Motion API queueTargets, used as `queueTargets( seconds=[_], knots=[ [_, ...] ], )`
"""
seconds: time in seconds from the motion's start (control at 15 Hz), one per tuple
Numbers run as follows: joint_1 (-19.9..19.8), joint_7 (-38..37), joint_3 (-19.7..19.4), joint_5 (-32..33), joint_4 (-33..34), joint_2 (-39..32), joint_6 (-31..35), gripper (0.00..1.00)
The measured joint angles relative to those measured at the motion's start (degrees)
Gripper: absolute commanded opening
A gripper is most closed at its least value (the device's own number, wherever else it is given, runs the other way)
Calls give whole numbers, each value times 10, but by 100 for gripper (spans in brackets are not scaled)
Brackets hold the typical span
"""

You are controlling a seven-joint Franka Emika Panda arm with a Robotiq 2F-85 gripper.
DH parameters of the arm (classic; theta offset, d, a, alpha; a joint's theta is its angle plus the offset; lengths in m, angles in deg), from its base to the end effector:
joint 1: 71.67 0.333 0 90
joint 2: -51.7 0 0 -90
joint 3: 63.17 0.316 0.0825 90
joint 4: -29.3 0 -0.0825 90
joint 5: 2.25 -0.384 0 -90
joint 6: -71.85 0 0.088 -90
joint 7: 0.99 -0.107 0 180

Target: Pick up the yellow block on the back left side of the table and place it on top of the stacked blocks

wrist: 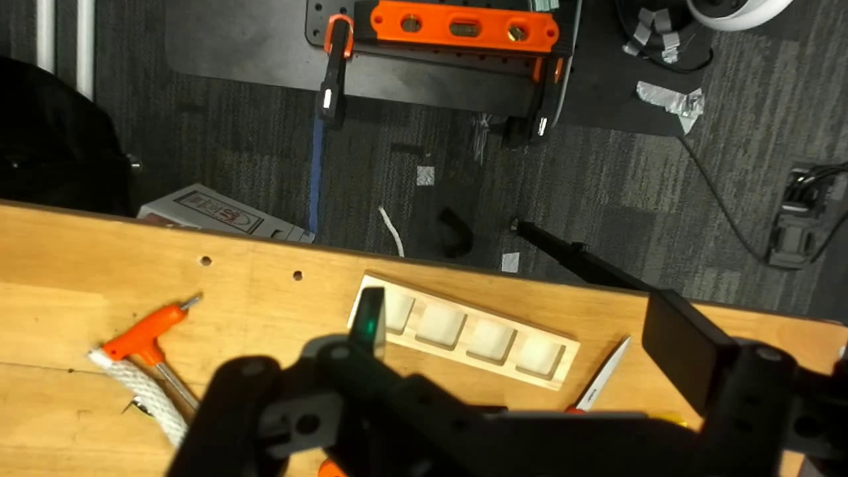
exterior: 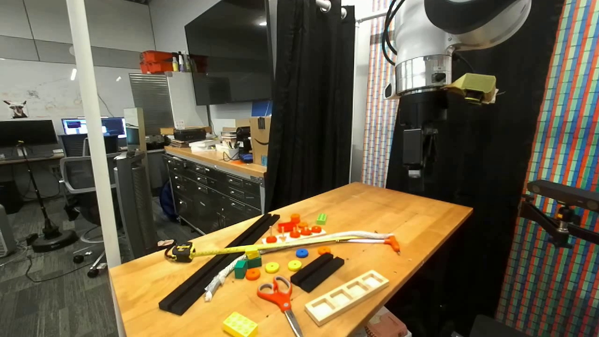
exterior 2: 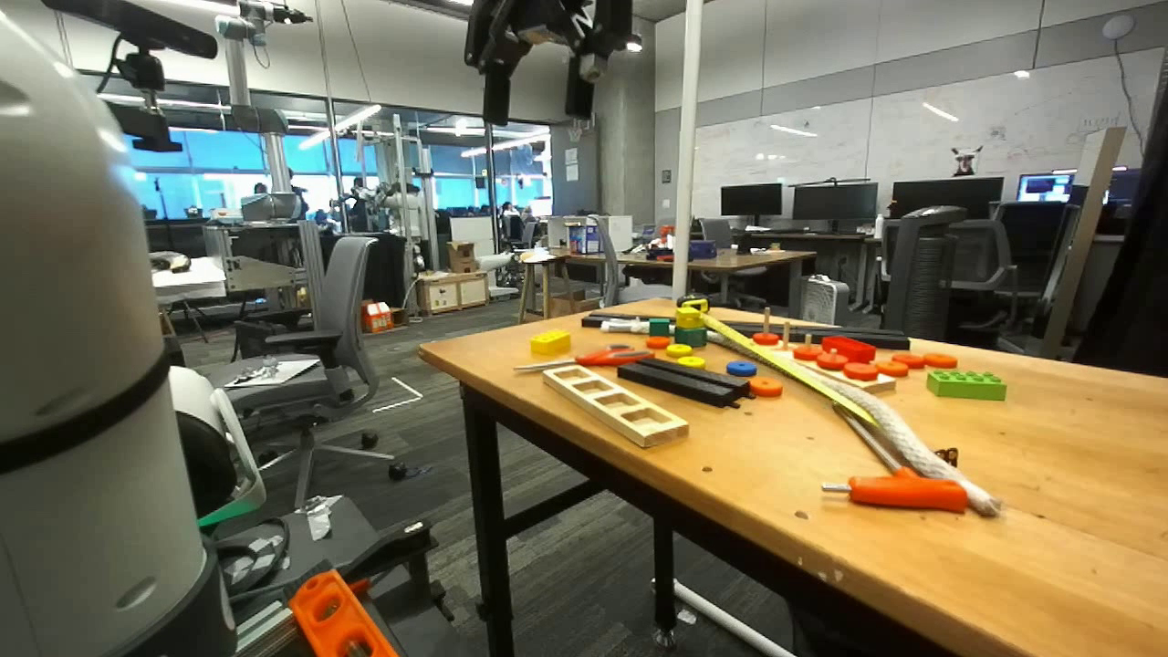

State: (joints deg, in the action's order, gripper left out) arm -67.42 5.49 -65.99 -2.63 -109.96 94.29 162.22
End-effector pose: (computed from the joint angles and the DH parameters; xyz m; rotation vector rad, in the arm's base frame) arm 0.3137 0.0056 0.5425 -3.0840 -0.2355 0.1687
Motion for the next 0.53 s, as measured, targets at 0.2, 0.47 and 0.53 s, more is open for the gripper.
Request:
queueTargets(
  seconds=[0.2, 0.47, 0.53],
  knots=[
    [0, 0, 0, 0, 0, -6, 1, 100],
    [0, 0, 0, 0, 0, -6, 1, 100],
    [0, 0, 0, 0, 0, -6, 1, 100]
  ],
)
